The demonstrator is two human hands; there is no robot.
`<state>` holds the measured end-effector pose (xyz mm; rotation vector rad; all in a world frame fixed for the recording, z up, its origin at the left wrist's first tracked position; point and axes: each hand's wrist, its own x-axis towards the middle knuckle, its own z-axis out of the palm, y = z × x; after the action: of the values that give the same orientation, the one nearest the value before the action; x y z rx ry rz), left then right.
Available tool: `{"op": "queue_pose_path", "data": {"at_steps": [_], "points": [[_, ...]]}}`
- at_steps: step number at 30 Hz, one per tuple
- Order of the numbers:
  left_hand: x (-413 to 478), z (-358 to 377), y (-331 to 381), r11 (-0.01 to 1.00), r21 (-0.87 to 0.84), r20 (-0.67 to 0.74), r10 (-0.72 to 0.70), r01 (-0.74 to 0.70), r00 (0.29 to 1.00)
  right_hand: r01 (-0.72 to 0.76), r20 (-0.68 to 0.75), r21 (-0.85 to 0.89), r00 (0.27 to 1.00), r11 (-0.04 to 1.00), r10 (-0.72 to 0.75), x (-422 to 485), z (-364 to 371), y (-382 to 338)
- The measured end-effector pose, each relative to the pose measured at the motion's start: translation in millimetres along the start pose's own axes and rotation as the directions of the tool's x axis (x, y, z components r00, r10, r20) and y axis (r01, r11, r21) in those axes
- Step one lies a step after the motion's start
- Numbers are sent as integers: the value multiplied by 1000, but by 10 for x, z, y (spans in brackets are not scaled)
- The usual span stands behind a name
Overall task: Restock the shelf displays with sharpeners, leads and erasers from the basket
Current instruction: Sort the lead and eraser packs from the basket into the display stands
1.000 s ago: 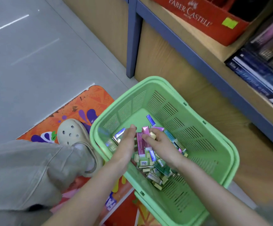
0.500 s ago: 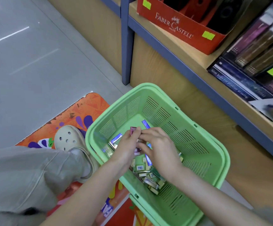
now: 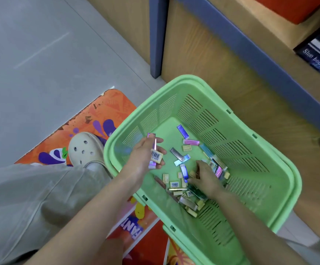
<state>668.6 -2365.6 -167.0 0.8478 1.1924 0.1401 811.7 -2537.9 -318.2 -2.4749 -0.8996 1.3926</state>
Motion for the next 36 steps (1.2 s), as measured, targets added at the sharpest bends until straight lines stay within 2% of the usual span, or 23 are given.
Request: {"op": "queue_pose_path", "data": {"at_steps": [4,6,9,12,15,21,24,26,28,30,31,33,34,36], "points": [[104,-44,-22,1000,-9,11,-18,18,1000,36,-59,-221,997,975,-50,125,126,-8],[142,-50,-36,999,-19,10,-29,29,1000,107,-24,-307,992,946,-120,178,191,-51],[190,-34,-68,999,-16,15,-39,39,999,168,47,-307,986,937,-161,207,316,-84],[225,-10,-88,999,-3,27,-46,46,999,167,34,-386,985,907,-168,249,346,-97],[260,-3,-114,998,2,27,-65,65,998,167,84,-398,986,902,-145,328,327,-132],[258,24,-148,998,50,27,-27,25,999,160,235,-243,967,957,-102,367,106,-172],[304,43,-211,990,138,0,-6,6,1000,46,229,-68,973,997,-29,286,1,-195],[346,61,-256,989,148,-43,-11,18,999,8,142,127,989,992,-27,208,-130,-306],[386,88,-315,995,89,-66,-36,42,997,56,-31,313,998,948,-49,97,-281,-490],[422,123,-379,997,37,-59,-58,60,997,134,-148,504,987,853,-68,-41,-407,-708],[417,151,-392,998,18,-52,-66,67,996,156,-156,577,985,802,-80,-117,-452,-816],[400,209,-406,996,-1,-30,-85,85,996,182,-132,632,983,753,-127,-251,-472,-1017],[392,235,-418,995,1,-12,-96,96,995,196,-115,610,981,768,-159,-302,-454,-1089],[365,279,-422,994,-25,4,-105,105,994,239,-66,448,970,862,-234,-374,-414,-1148]]}}
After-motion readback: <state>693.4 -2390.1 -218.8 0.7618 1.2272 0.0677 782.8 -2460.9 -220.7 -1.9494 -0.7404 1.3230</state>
